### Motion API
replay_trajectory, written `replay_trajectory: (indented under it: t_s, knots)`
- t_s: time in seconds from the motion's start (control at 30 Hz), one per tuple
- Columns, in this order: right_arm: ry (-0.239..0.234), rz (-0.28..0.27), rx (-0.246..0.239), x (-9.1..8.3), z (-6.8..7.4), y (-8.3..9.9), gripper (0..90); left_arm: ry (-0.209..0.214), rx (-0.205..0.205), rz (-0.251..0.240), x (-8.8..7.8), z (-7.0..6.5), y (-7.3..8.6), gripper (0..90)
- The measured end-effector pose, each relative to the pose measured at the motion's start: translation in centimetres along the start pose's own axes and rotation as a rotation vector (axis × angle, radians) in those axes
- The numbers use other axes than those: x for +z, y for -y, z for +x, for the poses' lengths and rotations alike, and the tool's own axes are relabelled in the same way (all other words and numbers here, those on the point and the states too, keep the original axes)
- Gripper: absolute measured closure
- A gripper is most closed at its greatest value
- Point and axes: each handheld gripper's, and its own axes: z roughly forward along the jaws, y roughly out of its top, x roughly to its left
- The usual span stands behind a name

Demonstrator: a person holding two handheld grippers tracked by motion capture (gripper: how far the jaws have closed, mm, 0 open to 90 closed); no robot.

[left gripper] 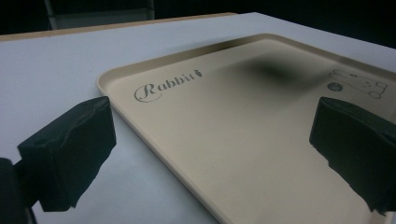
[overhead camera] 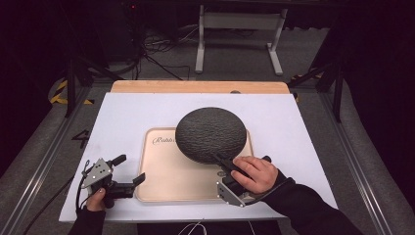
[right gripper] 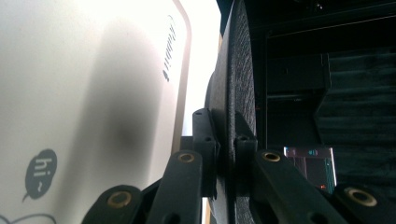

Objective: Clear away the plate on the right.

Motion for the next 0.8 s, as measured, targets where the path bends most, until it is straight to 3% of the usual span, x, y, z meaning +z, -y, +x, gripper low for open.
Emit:
replay_trajectory:
  t_s: [0.2, 0.8]
  knots:
    - [-0.012, -0.022, 0.001, 0.4, 0.5, -0.4, 85.8, -0.001, -0.001, 0.001, 0.0, 0.0, 0.0, 1.2]
    - [-0.115, -0.054, 0.026, 2.8, 3.5, -1.5, 85.4, 0.002, 0.000, 0.000, 0.0, 0.0, 0.0, 1.3]
